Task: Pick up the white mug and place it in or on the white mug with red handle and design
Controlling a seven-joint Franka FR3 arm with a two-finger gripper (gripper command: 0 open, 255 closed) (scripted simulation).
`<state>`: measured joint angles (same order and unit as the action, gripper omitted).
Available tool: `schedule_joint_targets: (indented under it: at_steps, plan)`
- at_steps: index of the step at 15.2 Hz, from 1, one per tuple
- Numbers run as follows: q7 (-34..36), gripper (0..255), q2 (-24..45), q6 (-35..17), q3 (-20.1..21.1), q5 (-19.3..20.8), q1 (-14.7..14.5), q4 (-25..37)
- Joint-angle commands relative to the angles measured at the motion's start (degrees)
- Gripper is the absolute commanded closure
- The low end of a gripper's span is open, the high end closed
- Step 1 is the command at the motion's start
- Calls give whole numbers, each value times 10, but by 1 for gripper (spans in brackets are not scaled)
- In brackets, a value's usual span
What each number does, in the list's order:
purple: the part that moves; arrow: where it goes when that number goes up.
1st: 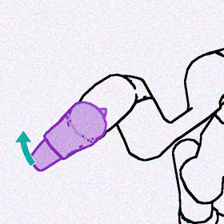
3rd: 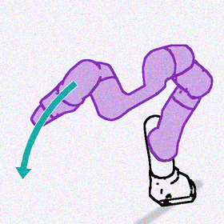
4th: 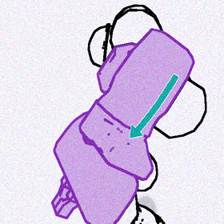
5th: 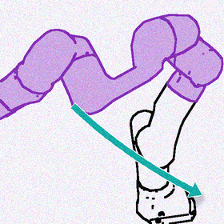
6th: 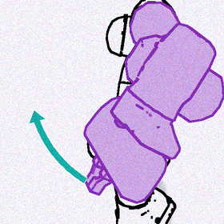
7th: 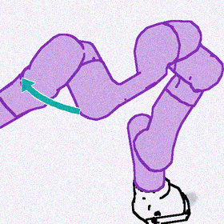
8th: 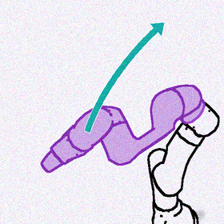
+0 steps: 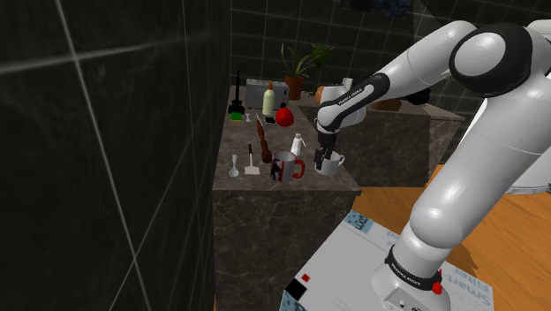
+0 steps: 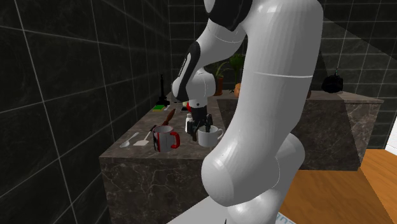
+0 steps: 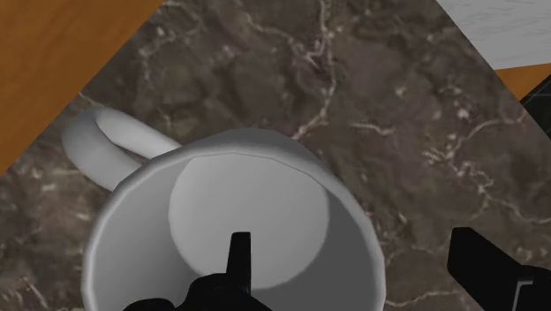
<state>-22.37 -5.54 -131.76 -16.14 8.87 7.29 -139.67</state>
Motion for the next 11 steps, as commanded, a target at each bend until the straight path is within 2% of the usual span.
schedule_joint_targets:
  at_steps: [1, 3, 4, 11]
  plan:
    - [0, 0, 0, 0, 0, 0, 0, 0]
    - [0, 0, 0, 0, 0, 0, 0, 0]
    - [0, 255, 0, 0, 0, 0, 0, 0]
    - [0, 255, 0, 0, 0, 0, 0, 0]
